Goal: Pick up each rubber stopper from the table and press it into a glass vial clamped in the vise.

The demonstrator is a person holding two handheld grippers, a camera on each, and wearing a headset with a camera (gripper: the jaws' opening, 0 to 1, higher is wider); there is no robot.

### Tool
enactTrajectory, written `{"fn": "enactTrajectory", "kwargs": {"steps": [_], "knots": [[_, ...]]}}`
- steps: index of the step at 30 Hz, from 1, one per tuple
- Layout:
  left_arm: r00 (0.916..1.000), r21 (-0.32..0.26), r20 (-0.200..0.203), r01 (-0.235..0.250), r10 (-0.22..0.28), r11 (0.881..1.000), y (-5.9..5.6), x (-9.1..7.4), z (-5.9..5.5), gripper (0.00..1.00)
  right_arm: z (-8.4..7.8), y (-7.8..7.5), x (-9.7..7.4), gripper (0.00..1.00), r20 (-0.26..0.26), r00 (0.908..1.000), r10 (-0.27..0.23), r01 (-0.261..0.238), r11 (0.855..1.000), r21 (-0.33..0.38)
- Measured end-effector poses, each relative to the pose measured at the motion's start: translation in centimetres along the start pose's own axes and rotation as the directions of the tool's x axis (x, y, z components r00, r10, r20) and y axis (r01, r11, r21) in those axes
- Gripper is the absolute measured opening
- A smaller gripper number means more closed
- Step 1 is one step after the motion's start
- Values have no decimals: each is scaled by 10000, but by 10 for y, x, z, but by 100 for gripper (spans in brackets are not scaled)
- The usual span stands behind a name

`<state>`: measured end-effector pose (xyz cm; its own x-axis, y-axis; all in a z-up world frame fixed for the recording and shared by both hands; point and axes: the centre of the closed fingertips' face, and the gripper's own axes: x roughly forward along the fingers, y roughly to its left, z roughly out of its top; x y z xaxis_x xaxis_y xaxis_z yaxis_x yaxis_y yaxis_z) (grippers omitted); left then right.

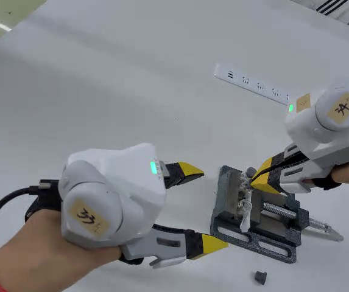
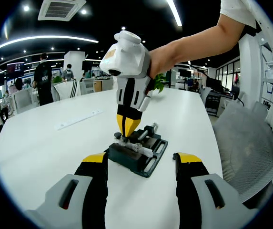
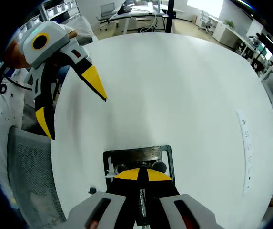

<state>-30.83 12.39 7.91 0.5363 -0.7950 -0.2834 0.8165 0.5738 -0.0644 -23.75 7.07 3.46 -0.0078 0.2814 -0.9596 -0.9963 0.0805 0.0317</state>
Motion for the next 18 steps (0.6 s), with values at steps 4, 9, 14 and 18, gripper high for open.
{"fn": "enactTrajectory", "kwargs": {"steps": [4,9,14,18], "knots": [[10000,18,12,-15,15,10000,1,1,1,56,0,-2,2,0,-117,9999,-74,72,9998,-184],[10000,44,20,32,-32,10000,0,2,1,56,-1,-3,3,0,-135,9999,-12,10,10000,-87],[10000,74,-4,38,-38,10000,0,3,0,56,-2,-4,3,0,-196,9998,1,-3,9999,-101],[10000,100,13,51,-51,9999,-1,3,1,56,-3,-4,4,0,-197,9998,81,-81,10000,24]]}}
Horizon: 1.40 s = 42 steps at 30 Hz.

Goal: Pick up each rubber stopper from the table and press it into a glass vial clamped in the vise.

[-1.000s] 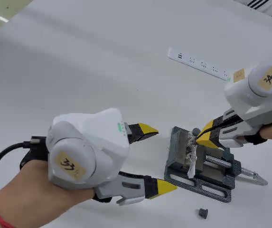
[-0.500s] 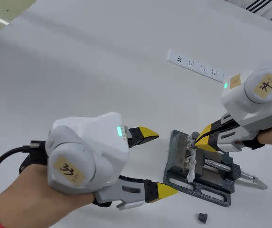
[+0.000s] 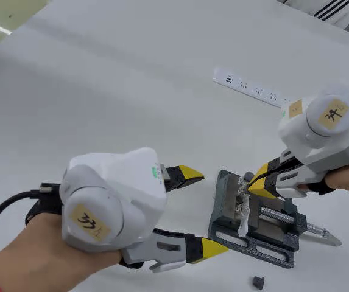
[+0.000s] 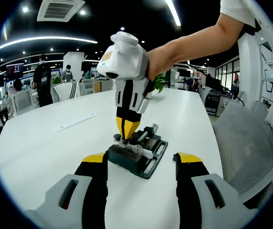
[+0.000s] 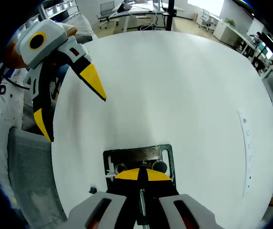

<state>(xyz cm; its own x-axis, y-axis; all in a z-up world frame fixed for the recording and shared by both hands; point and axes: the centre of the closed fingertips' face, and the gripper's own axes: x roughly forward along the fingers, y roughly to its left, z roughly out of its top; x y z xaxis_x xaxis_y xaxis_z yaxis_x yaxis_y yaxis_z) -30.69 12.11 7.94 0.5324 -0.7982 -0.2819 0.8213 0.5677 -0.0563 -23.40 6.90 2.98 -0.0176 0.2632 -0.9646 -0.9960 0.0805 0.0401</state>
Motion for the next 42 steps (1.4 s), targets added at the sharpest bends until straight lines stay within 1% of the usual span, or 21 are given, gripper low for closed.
{"fn": "enactTrajectory", "kwargs": {"steps": [5,11,16,22,28,34,37,38,39,40,41,42], "knots": [[10000,-7,-18,-28,28,10000,1,-1,-1,56,0,1,1,0,-108,9999,5,-6,10000,-68],[10000,1,38,-13,13,10000,-1,-1,2,56,1,2,0,0,-140,9999,13,-13,10000,-24],[10000,29,22,-2,2,10000,0,0,2,56,2,2,1,0,-233,9997,11,-13,10000,-91],[10000,45,39,23,-23,10000,0,1,3,55,2,2,1,0,-230,9997,80,-81,10000,-54],[10000,50,38,6,-6,10000,0,0,4,55,4,2,1,0,-306,9995,30,-34,9999,-134],[10000,28,45,-51,51,10000,2,0,5,55,3,2,1,0,-247,9996,143,-141,9998,103],[10000,11,67,-45,45,10000,1,0,5,55,3,7,1,0,-218,9996,206,-201,9995,227],[10000,30,63,-44,44,10000,1,0,5,55,1,14,3,0,-211,9984,522,-513,9979,389],[10000,22,67,-53,53,10000,1,0,5,55,-6,39,8,0,-452,9824,1813,-1769,9803,876],[10000,0,74,-54,54,10000,2,0,5,55,-3,19,6,0,-234,9984,507,-512,9985,-207],[9999,15,88,-69,69,10000,2,0,6,55,0,17,5,0,-18,9998,189,-190,9979,-618],[9998,18,139,-114,114,9999,3,-1,7,54,-2,17,3,0,64,9999,-129,133,9982,-581]]}}
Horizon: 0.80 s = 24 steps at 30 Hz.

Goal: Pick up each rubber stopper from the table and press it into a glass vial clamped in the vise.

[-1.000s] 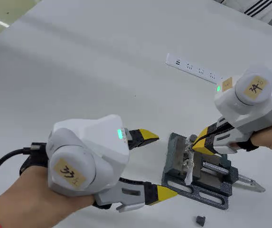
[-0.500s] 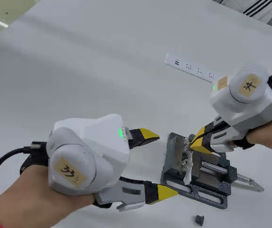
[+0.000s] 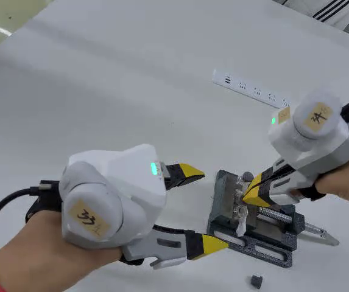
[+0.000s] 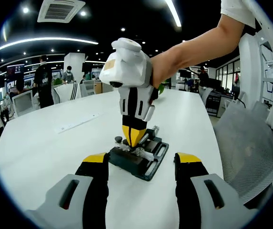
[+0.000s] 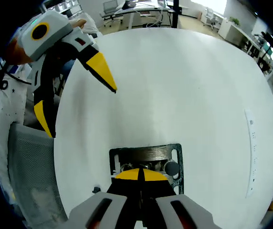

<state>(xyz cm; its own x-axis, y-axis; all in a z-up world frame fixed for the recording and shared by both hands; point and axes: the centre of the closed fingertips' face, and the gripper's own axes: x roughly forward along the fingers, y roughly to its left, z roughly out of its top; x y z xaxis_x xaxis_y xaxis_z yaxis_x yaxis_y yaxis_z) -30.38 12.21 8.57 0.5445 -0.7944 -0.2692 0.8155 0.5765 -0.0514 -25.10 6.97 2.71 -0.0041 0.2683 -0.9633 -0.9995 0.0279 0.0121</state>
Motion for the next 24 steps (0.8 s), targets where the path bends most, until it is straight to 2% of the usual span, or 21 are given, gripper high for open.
{"fn": "enactTrajectory", "kwargs": {"steps": [1,3,5,6,8,10,16,24], "knots": [[10000,-123,77,-41,42,9999,1,-1,1,54,-2,1,2,0,191,9997,-153,140,9977,665],[10000,-178,40,-4,5,9998,0,-1,-1,54,-2,-2,3,0,262,9996,-67,44,9960,896],[9999,-28,-98,89,-89,10000,-1,0,-4,54,-2,-2,3,0,186,9998,-23,15,9991,419],[9999,-106,-43,119,-120,9999,-2,0,-3,54,-2,-4,3,0,215,9998,34,-47,9981,618],[9998,1,-166,126,-126,9999,-3,1,-3,54,-2,-4,2,0,310,9995,-16,1,9989,472],[9999,-93,-68,90,-91,9999,-3,0,-1,54,-2,-7,2,0,394,9991,-138,113,9980,620],[9997,-93,-157,163,-165,9998,-5,2,-4,54,0,-9,2,0,558,9980,-294,259,9977,627],[9999,-80,-127,116,-117,9999,-5,1,-3,54,2,-13,1,0,639,9967,-505,464,9968,644]]}}
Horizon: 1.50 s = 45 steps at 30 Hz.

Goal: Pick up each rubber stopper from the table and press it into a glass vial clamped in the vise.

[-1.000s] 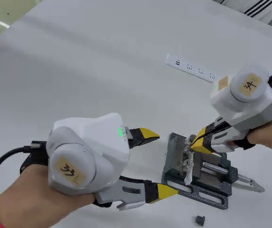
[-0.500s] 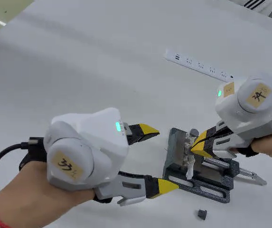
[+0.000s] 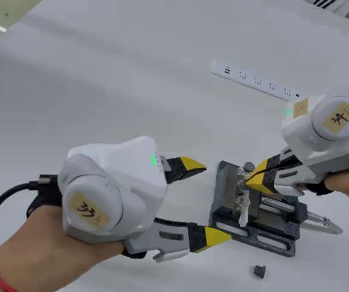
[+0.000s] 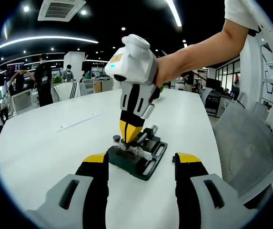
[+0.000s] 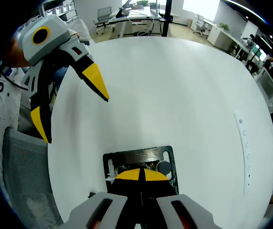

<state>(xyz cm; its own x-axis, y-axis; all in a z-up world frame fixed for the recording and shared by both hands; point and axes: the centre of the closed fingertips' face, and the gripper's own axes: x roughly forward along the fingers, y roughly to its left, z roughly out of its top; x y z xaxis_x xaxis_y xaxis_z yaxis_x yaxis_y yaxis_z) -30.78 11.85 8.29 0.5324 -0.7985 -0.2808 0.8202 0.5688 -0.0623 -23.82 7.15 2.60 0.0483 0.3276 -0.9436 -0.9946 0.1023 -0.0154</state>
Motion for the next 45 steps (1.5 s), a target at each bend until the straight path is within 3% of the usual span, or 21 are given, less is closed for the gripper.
{"fn": "enactTrajectory", "kwargs": {"steps": [33,45], "knots": [[10000,26,67,-20,20,10000,-1,3,2,53,2,-6,-2,0,191,9996,-199,195,9996,183],[9998,104,171,30,-32,9999,2,6,9,53,2,-10,-2,0,219,9996,-170,165,9996,213]]}}
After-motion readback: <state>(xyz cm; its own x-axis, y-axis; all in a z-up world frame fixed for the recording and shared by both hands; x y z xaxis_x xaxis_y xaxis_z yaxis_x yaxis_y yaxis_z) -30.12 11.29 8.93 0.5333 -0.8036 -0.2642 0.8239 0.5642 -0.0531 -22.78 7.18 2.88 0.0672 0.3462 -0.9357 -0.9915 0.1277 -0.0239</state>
